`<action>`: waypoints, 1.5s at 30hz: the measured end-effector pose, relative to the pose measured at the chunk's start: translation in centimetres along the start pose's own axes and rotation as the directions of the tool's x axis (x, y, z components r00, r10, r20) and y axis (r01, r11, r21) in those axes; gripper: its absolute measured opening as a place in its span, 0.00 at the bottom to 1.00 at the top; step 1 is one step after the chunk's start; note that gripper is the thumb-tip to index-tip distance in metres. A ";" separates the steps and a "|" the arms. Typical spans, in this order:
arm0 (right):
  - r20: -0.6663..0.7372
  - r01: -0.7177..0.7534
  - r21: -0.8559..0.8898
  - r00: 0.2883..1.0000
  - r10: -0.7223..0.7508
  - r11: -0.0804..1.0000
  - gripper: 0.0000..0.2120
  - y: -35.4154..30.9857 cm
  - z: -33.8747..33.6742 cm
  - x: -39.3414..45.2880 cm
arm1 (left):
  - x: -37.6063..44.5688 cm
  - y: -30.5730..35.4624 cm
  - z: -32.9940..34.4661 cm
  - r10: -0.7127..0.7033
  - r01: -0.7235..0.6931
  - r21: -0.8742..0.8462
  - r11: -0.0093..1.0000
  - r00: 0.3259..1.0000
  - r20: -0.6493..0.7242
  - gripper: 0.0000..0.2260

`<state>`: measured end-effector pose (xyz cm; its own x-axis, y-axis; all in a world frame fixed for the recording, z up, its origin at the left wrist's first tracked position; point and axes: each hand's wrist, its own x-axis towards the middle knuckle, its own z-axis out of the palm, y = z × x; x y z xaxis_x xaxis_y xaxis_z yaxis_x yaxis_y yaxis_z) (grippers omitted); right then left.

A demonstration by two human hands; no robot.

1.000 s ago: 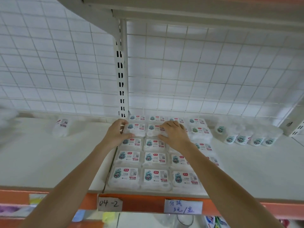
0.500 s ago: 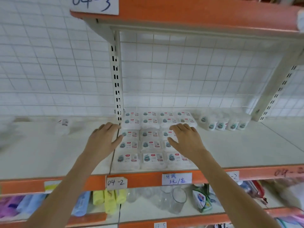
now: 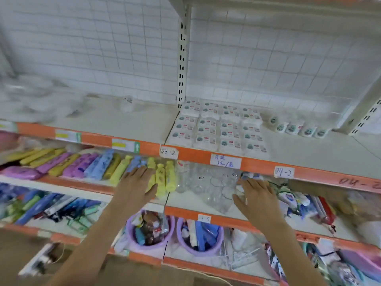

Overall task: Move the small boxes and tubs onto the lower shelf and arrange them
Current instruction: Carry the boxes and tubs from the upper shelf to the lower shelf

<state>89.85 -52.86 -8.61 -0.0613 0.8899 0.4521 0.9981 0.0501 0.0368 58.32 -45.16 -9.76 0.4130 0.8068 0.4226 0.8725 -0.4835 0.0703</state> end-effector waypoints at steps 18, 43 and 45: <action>0.026 0.460 0.331 0.868 -0.496 0.824 0.16 -25.8 0.3 3.8 | -23.4 -12.2 -13.6 -0.658 0.658 0.193 0.728 0.749 -0.071 0.14; -0.126 0.504 0.376 0.859 -0.496 0.777 0.13 -58.0 3.4 25.5 | -22.0 -49.0 -19.9 -0.625 0.637 0.033 0.770 0.764 -0.161 0.17; -0.126 0.484 0.374 0.872 -0.474 0.791 0.14 -58.6 4.0 27.9 | -19.7 -51.6 -19.6 -0.584 0.595 0.033 0.803 0.797 -0.155 0.17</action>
<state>29.71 -29.12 -1.70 -0.5274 0.6949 0.4889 0.7636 0.6399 -0.0857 0.02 -42.73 -3.98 -0.2211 0.8725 0.4358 0.9550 0.1031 0.2780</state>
